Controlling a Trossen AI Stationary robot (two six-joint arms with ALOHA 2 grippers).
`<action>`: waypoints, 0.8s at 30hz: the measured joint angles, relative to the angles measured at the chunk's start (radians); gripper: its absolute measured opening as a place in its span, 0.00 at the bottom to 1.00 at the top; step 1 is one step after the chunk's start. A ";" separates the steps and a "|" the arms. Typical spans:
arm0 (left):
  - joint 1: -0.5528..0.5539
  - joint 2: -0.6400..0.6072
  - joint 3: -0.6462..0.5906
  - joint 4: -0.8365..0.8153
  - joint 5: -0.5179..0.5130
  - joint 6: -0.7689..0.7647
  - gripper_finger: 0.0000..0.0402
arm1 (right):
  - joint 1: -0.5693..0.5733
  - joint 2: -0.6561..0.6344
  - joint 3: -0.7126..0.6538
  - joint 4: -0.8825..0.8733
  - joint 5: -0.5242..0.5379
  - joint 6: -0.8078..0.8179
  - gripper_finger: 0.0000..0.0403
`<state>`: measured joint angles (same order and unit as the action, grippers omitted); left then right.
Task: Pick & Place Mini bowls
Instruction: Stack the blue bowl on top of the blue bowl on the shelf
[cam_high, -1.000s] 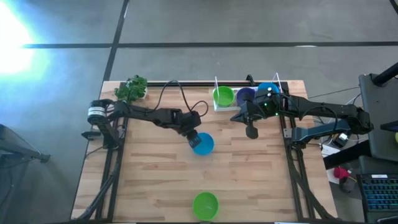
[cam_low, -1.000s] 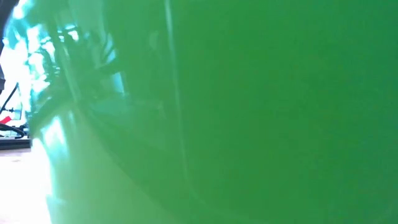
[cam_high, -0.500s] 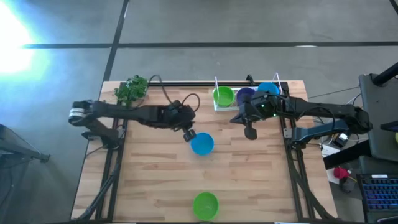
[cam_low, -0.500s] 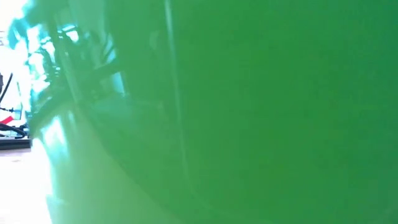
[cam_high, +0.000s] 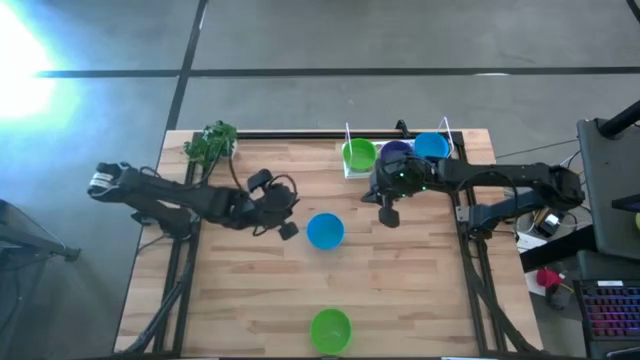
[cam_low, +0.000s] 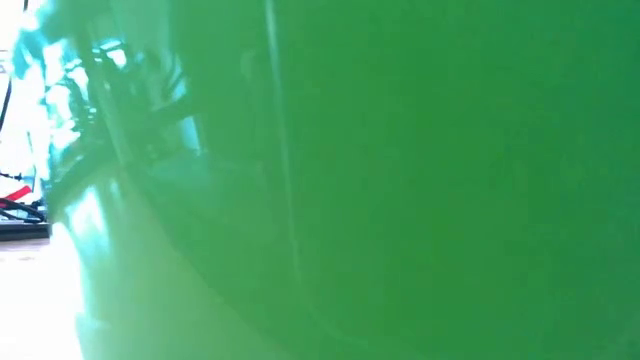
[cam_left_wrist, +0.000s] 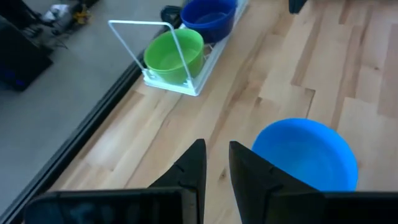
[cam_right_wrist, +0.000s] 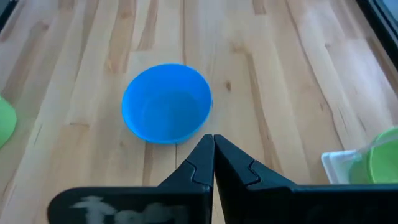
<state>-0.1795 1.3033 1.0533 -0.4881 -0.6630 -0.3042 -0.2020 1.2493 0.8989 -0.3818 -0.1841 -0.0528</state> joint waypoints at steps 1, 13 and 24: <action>-0.008 -0.007 -0.009 0.001 -0.016 -0.006 0.16 | 0.000 0.009 0.000 0.015 0.000 0.001 0.02; -0.067 -0.061 -0.130 0.053 -0.135 -0.048 0.16 | 0.003 0.134 0.017 0.031 0.000 0.026 0.11; -0.067 -0.079 -0.143 0.066 -0.143 -0.030 0.16 | 0.010 0.279 0.023 0.159 0.000 0.002 0.27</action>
<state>-0.2470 1.2240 0.9104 -0.4217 -0.8059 -0.3344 -0.1917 1.5284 0.9223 -0.2224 -0.1844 -0.0510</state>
